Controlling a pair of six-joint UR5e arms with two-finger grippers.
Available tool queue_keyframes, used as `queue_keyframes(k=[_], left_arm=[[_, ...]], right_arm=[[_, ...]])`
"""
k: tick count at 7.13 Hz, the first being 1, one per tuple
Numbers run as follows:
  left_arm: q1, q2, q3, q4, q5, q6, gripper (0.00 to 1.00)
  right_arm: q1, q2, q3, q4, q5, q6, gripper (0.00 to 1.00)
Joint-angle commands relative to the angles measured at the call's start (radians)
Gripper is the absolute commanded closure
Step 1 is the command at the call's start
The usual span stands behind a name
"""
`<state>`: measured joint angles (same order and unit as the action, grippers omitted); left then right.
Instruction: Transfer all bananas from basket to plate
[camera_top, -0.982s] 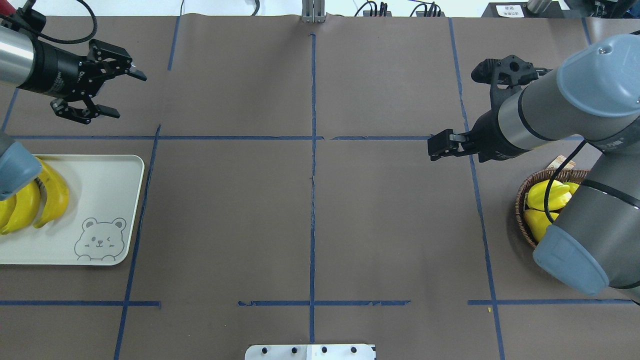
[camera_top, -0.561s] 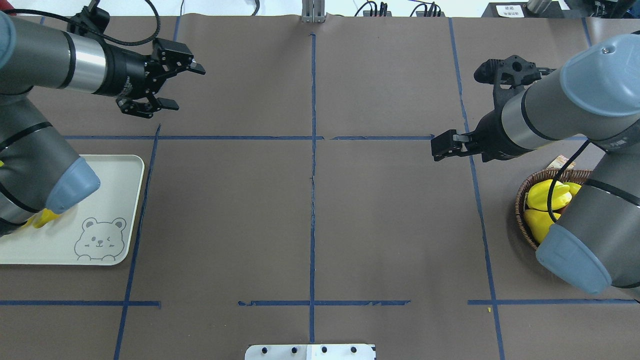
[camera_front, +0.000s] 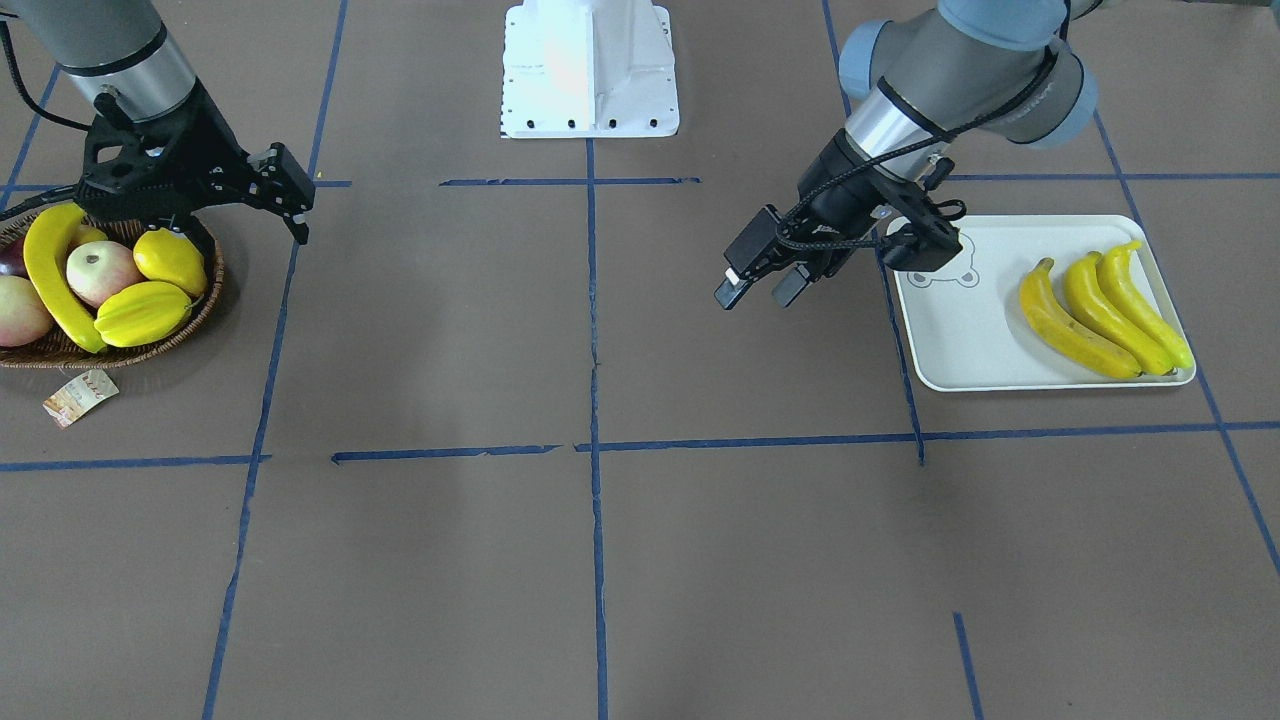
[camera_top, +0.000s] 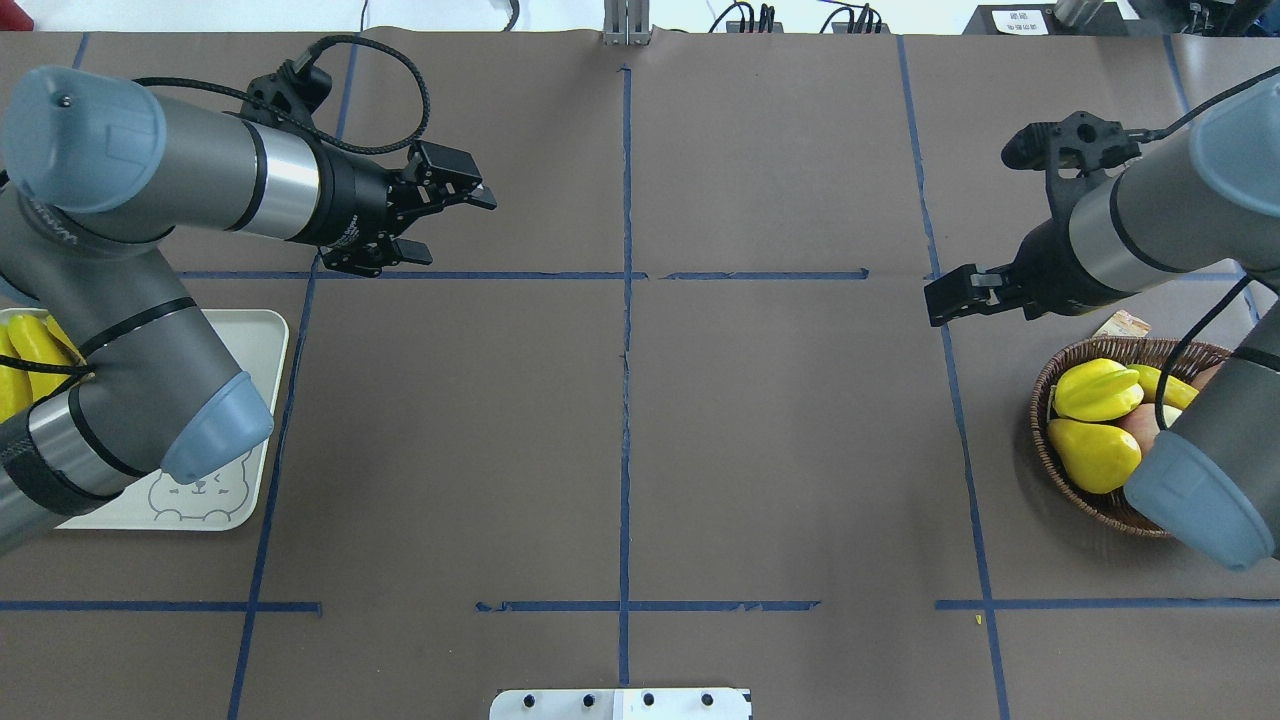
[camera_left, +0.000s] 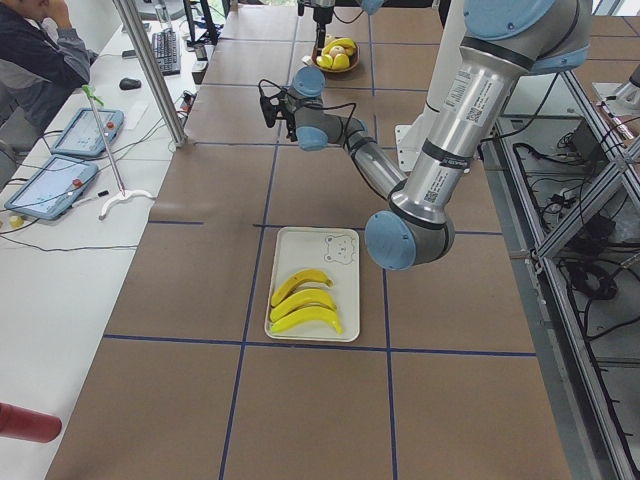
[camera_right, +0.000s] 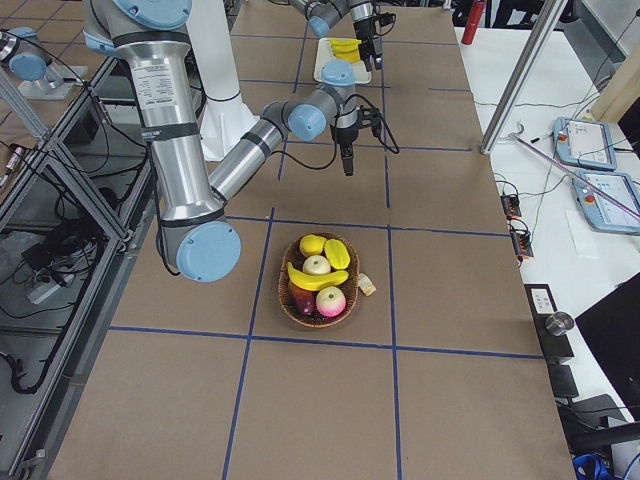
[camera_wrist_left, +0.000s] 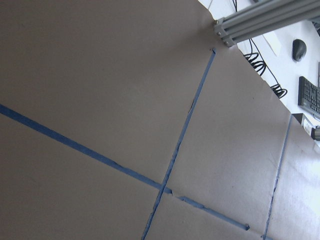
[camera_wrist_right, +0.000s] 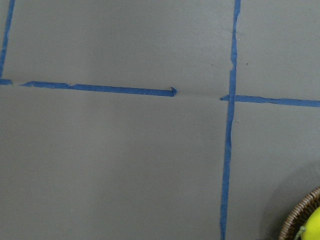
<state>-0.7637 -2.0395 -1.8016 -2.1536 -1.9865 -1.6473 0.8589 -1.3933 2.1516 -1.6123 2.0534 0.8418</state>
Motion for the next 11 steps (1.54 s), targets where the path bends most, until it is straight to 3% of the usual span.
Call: queue_keyframes(k=[1, 3, 5, 7, 10, 11], left_arm=[[0.052, -0.034, -0.005, 0.214, -0.002, 0.247, 0.04], [0.090, -0.057, -0.004, 0.319, 0.009, 0.354, 0.04], [0.104, -0.061, -0.004, 0.317, 0.012, 0.354, 0.04], [0.106, -0.061, -0.013, 0.316, 0.012, 0.354, 0.03], [0.107, -0.061, -0.021, 0.316, 0.012, 0.354, 0.03], [0.107, -0.061, -0.021, 0.316, 0.012, 0.353, 0.03]], right_arm=[[0.086, -0.119, 0.016, 0.005, 0.045, -0.221, 0.01], [0.178, -0.237, 0.033, 0.005, 0.095, -0.405, 0.01], [0.209, -0.338, 0.027, 0.006, 0.100, -0.510, 0.01], [0.201, -0.352, -0.045, 0.006, 0.024, -0.510, 0.01], [0.157, -0.374, -0.122, 0.006, 0.014, -0.503, 0.01], [0.138, -0.375, -0.139, 0.005, -0.025, -0.503, 0.01]])
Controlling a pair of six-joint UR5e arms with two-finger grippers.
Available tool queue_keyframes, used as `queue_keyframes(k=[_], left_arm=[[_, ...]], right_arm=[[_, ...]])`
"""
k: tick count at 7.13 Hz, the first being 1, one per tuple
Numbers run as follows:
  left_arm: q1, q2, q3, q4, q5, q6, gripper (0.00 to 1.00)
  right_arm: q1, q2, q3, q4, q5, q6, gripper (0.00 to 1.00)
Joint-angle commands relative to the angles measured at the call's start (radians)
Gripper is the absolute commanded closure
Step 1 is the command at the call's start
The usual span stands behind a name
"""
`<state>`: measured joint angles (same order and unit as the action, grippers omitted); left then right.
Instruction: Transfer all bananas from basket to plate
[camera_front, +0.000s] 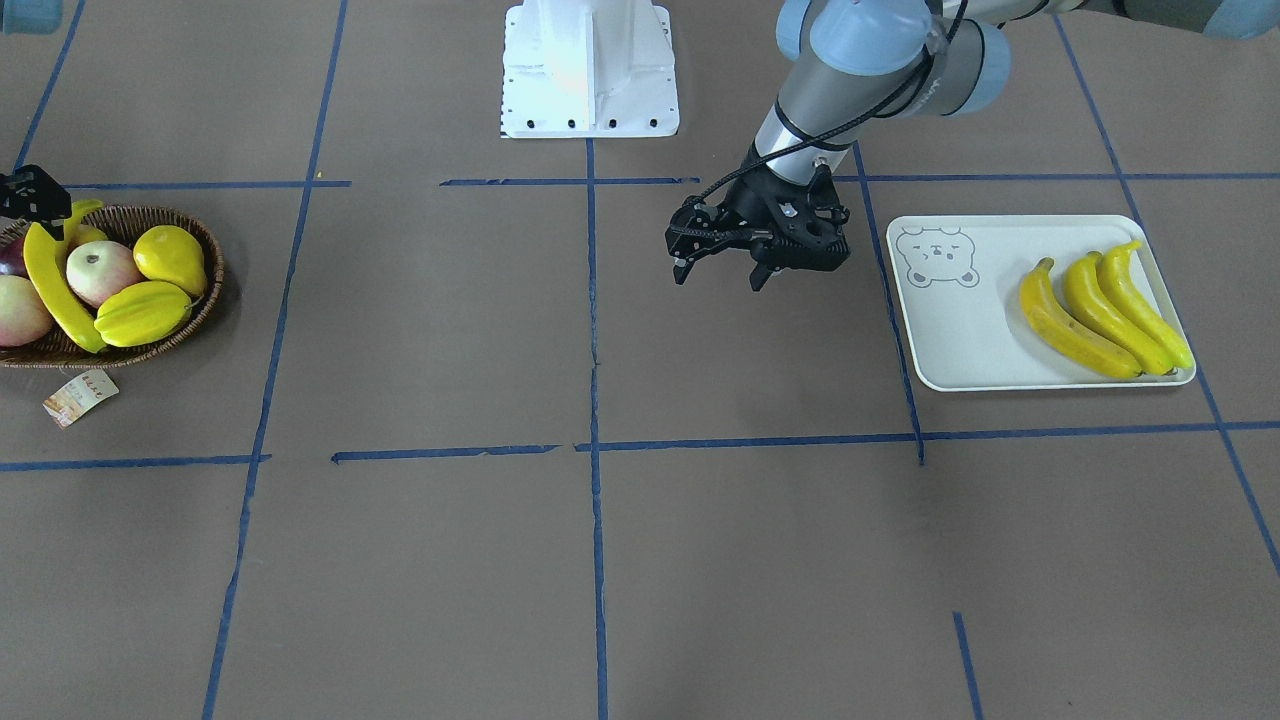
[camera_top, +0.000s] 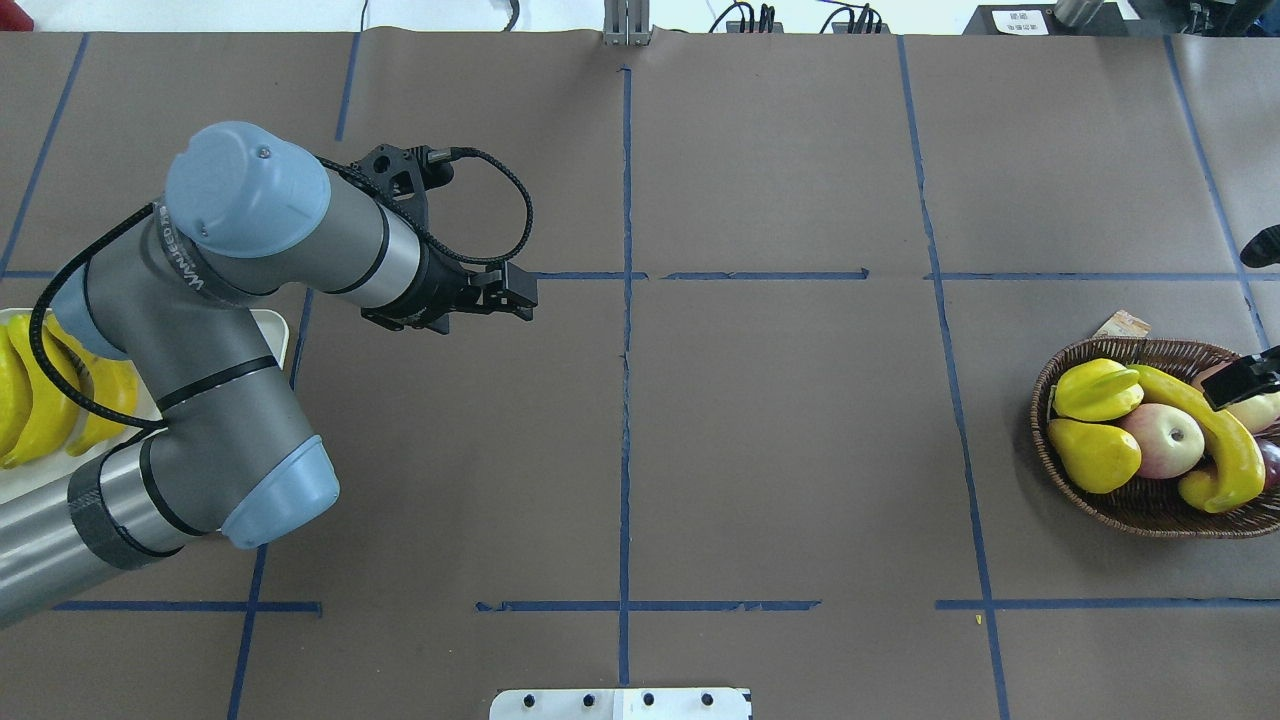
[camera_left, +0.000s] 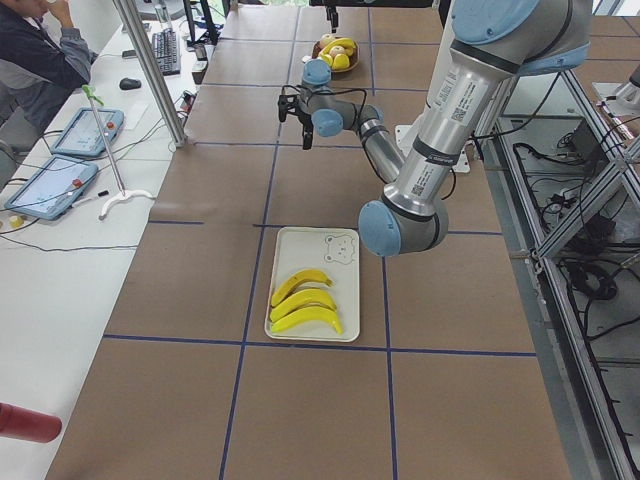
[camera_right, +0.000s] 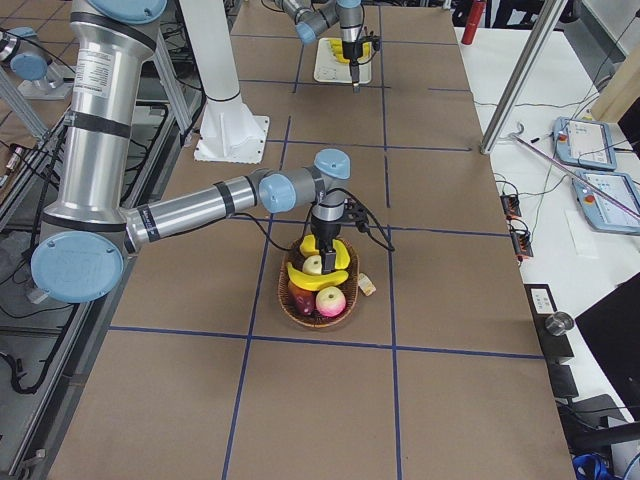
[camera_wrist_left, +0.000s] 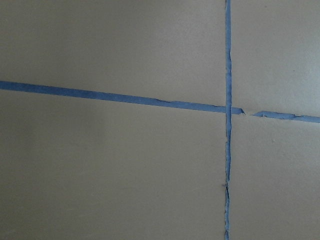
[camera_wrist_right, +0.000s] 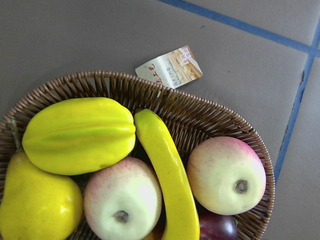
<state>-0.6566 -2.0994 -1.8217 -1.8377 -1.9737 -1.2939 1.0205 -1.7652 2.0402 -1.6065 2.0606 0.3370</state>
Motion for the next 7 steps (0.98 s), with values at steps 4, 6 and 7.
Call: queue_keyframes(k=[4, 6, 7], left_arm=[[0.000, 0.002, -0.001, -0.002, 0.001, 0.001, 0.03], [0.002, 0.006, -0.001, -0.003, 0.000, 0.001, 0.03], [0.003, 0.006, -0.001, -0.003, 0.001, 0.001, 0.03]], right_arm=[[-0.080, -0.017, -0.064, 0.000, -0.070, 0.000, 0.01], [-0.089, -0.017, -0.080, 0.000, -0.070, 0.000, 0.01], [-0.092, -0.017, -0.083, 0.000, -0.071, 0.000, 0.01]])
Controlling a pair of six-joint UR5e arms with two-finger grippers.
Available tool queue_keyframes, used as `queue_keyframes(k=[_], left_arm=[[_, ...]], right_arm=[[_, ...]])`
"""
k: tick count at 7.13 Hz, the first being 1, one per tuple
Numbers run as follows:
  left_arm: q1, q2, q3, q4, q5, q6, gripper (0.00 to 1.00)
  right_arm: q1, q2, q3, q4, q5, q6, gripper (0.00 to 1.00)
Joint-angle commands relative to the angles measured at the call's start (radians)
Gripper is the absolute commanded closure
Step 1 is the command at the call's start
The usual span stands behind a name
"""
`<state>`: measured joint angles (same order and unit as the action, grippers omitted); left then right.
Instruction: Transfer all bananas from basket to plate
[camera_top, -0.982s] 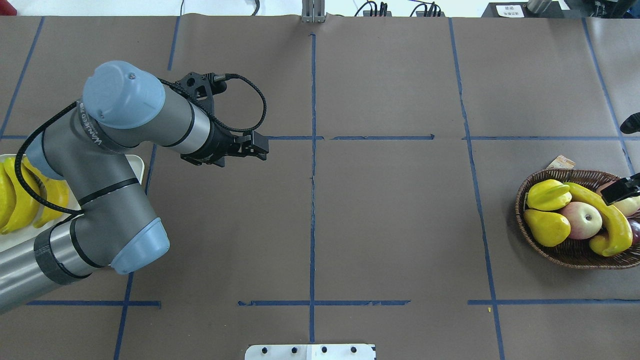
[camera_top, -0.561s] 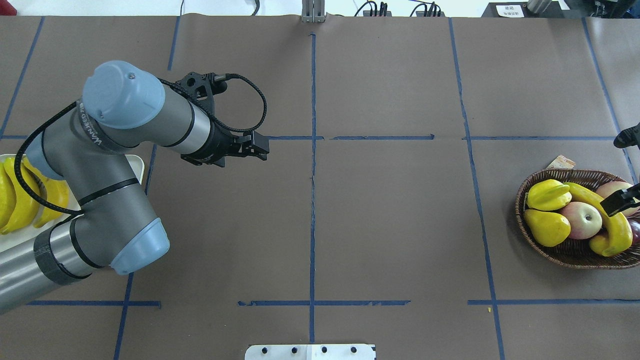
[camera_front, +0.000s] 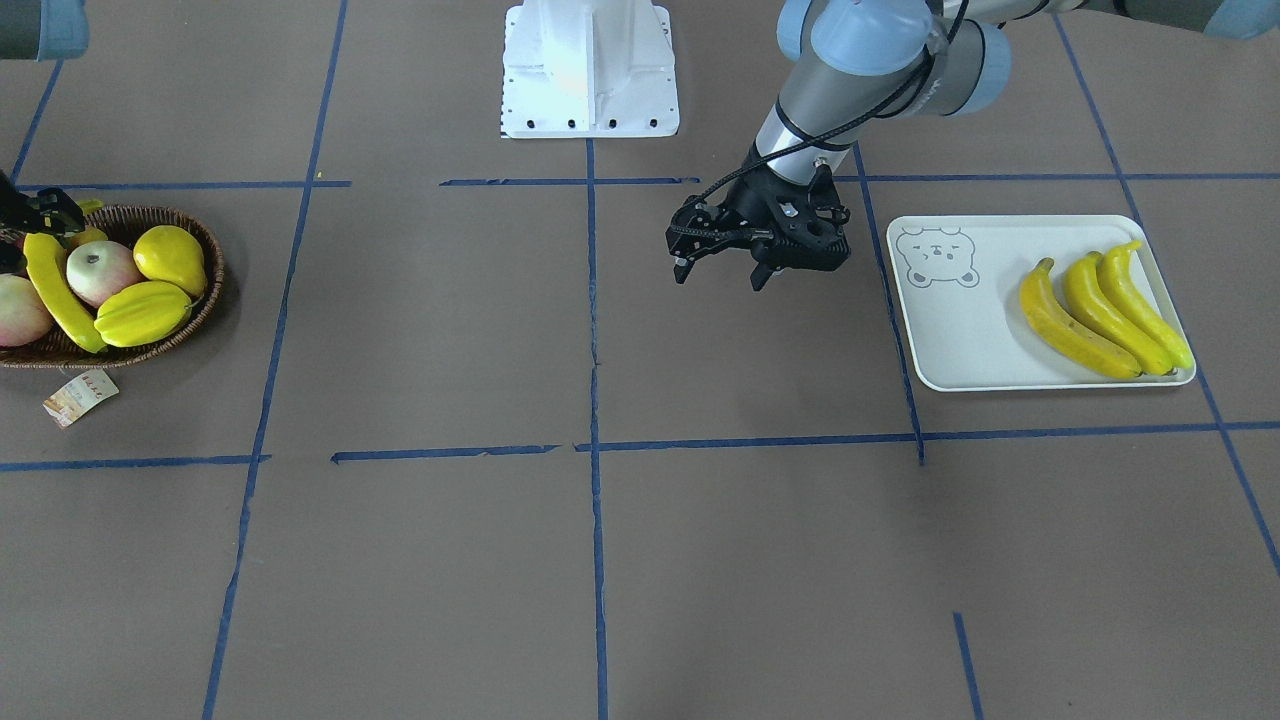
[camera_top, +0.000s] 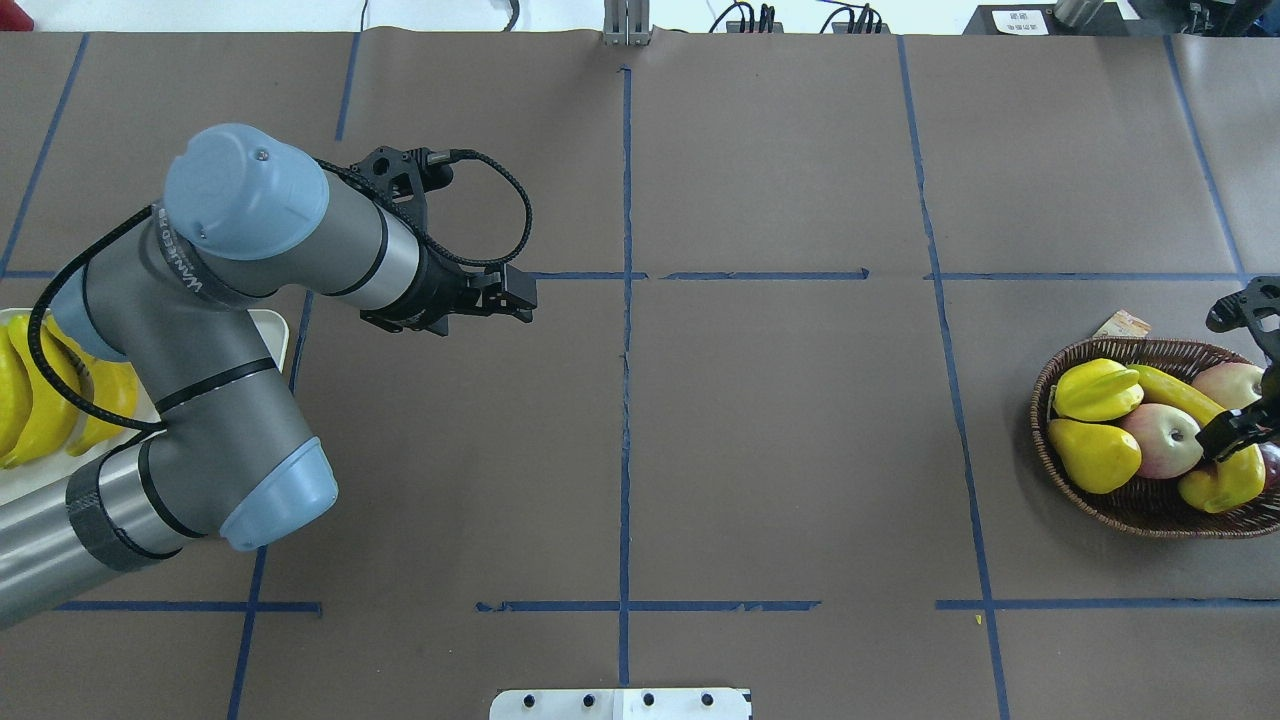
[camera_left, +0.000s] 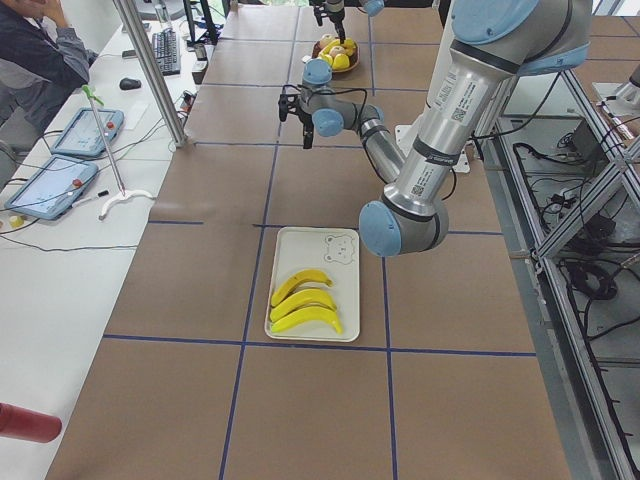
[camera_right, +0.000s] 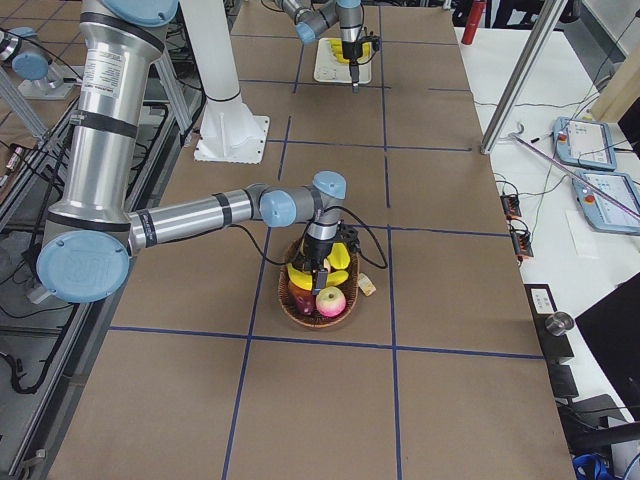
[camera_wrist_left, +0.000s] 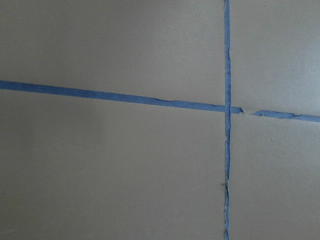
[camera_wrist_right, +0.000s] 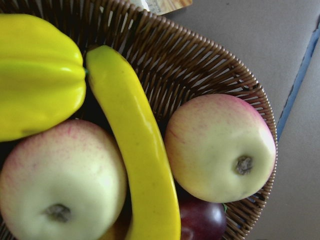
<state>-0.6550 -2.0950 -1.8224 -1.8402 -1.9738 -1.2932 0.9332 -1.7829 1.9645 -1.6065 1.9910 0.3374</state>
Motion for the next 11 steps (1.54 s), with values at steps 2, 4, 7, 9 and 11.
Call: queue_keyframes(k=[2, 4, 7, 9, 11], left_arm=[[0.002, 0.004, 0.000, -0.002, 0.000, 0.000, 0.03], [0.002, 0.006, 0.000, -0.004, 0.000, 0.000, 0.03], [0.002, 0.007, 0.002, -0.004, -0.002, 0.002, 0.03], [0.002, 0.007, 0.002, -0.005, -0.002, 0.002, 0.03], [0.002, 0.007, 0.002, -0.005, -0.002, 0.002, 0.03]], right_arm=[[-0.020, 0.000, -0.010, 0.000, -0.017, 0.000, 0.04], [-0.033, 0.011, -0.010, 0.000, -0.015, 0.002, 0.17], [-0.045, 0.016, -0.015, 0.000, -0.015, 0.002, 0.34], [-0.048, 0.016, -0.015, 0.000, -0.014, 0.002, 0.49], [-0.048, 0.016, -0.015, 0.000, -0.014, 0.000, 0.61]])
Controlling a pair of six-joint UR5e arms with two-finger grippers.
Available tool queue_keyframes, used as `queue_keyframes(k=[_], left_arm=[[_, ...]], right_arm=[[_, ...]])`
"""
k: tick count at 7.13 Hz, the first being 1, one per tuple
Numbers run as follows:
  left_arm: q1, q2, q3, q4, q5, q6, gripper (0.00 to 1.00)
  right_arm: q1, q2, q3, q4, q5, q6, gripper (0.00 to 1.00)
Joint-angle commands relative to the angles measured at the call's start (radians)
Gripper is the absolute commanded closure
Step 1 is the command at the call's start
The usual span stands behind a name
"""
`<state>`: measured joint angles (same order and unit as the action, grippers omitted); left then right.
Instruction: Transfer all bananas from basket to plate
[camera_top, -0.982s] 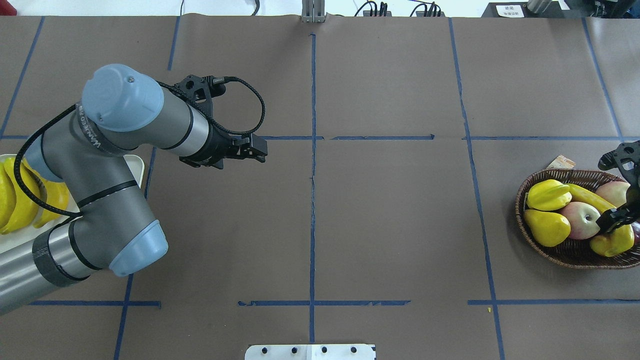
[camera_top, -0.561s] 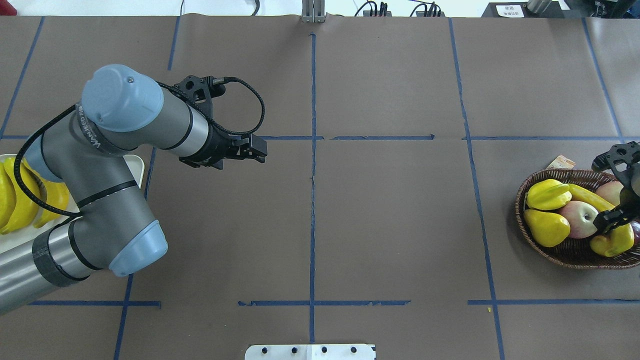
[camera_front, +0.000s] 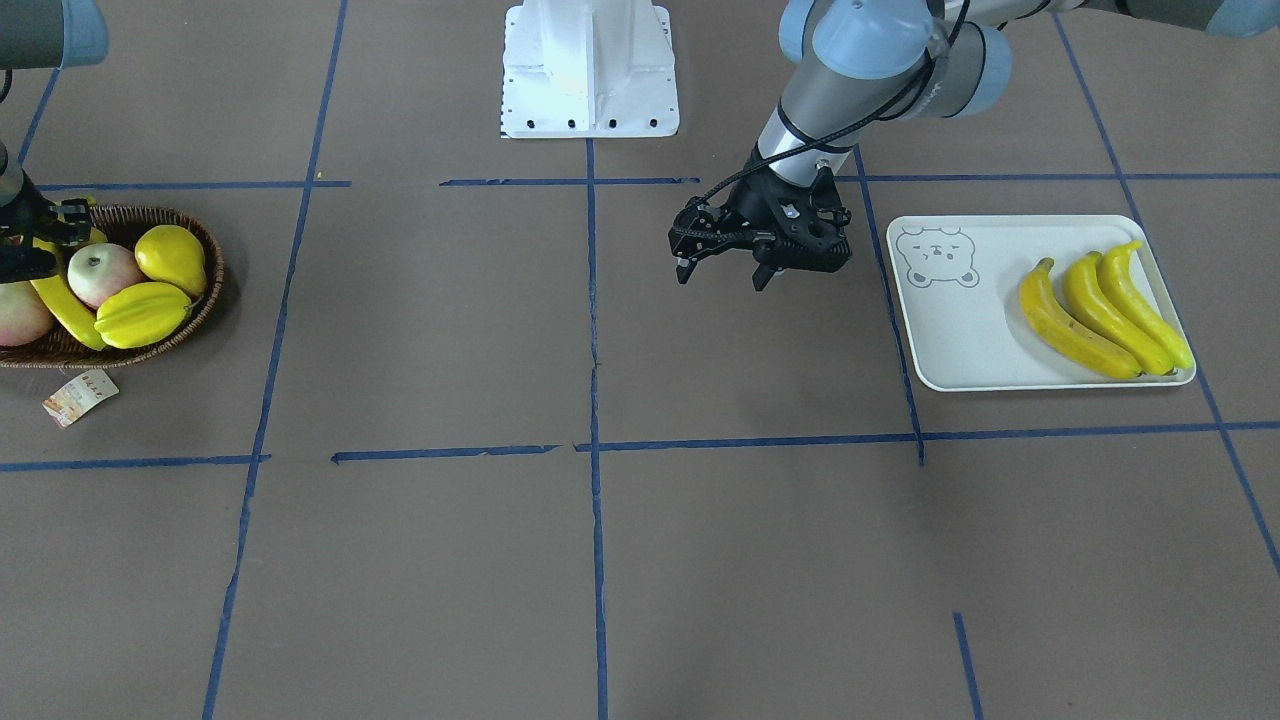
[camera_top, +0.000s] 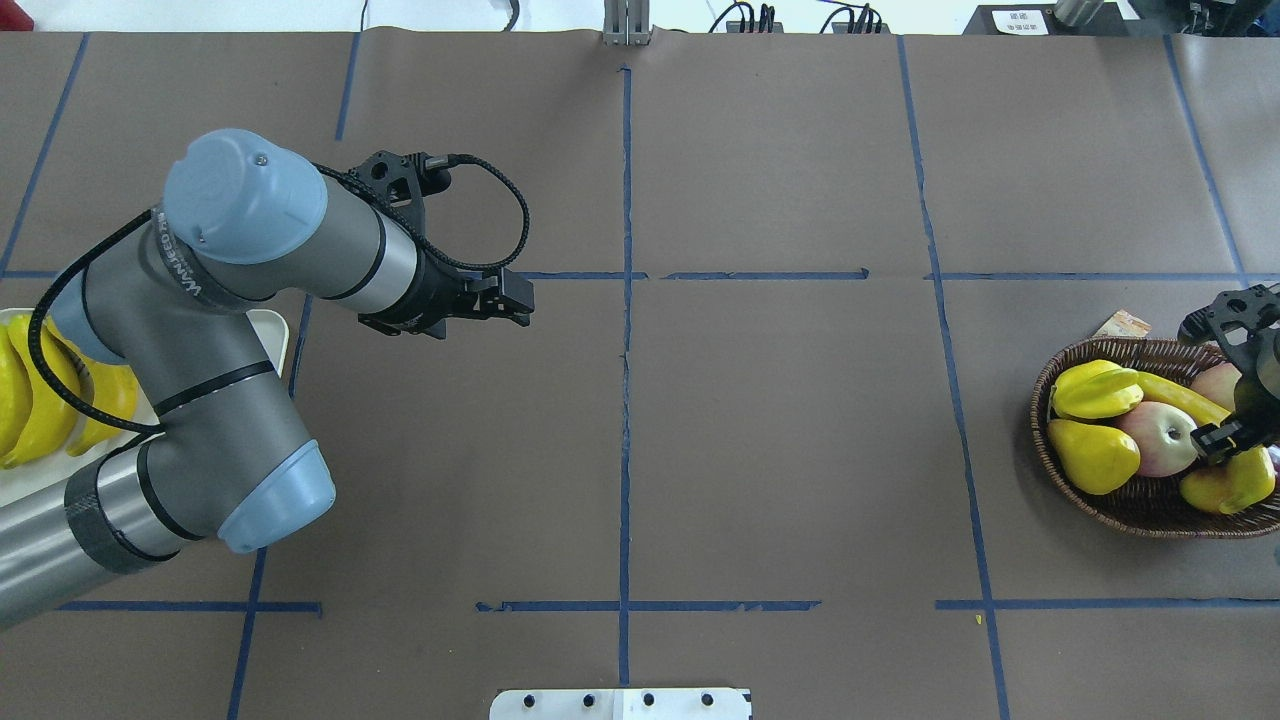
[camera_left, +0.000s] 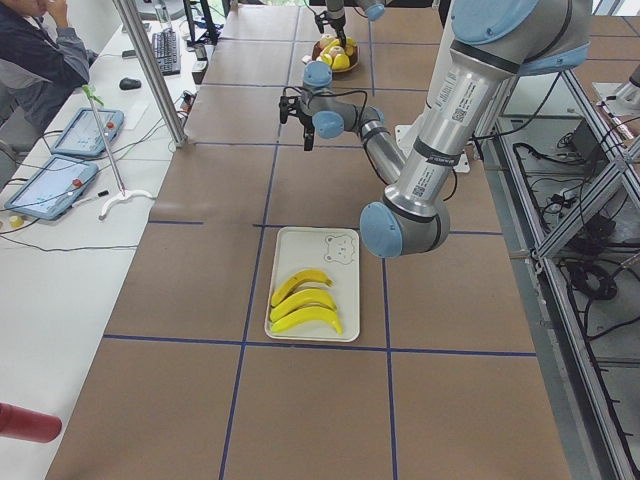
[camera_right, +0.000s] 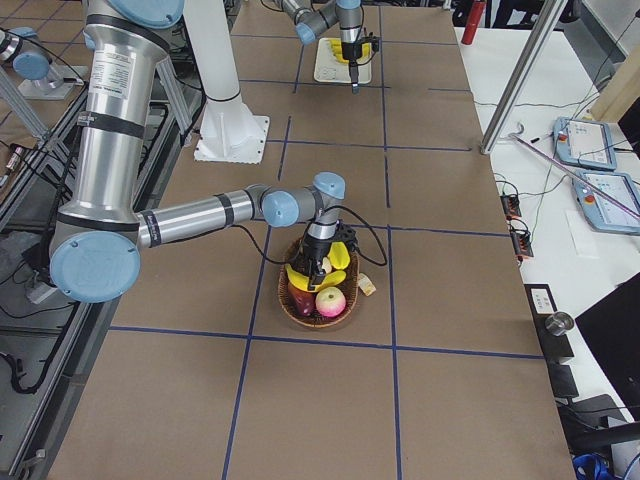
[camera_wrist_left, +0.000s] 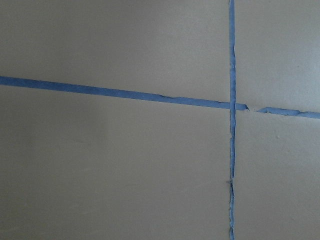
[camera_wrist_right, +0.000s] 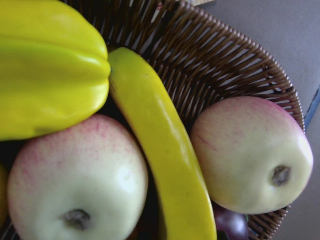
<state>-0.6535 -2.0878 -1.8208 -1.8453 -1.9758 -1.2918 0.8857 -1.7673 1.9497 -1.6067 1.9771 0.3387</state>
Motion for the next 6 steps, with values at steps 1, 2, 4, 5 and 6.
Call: queue_keyframes(k=[1, 2, 4, 5, 6], left_arm=[[0.002, 0.000, 0.000, 0.000, 0.000, 0.000, 0.03], [0.002, 0.000, 0.000, 0.000, 0.000, 0.000, 0.03], [0.011, 0.000, 0.002, 0.000, 0.000, 0.000, 0.03], [0.014, 0.000, 0.002, 0.000, 0.000, 0.000, 0.03], [0.015, 0.000, 0.002, 0.000, 0.002, 0.000, 0.03]], right_arm=[[-0.001, 0.000, 0.000, 0.001, 0.000, -0.003, 0.62], [0.001, 0.000, 0.001, 0.001, 0.000, -0.003, 0.62], [0.003, 0.000, 0.001, -0.001, -0.003, -0.006, 0.71], [0.004, 0.000, 0.000, 0.001, -0.004, -0.004, 0.78], [0.006, 0.000, 0.003, -0.001, -0.004, -0.004, 0.86]])
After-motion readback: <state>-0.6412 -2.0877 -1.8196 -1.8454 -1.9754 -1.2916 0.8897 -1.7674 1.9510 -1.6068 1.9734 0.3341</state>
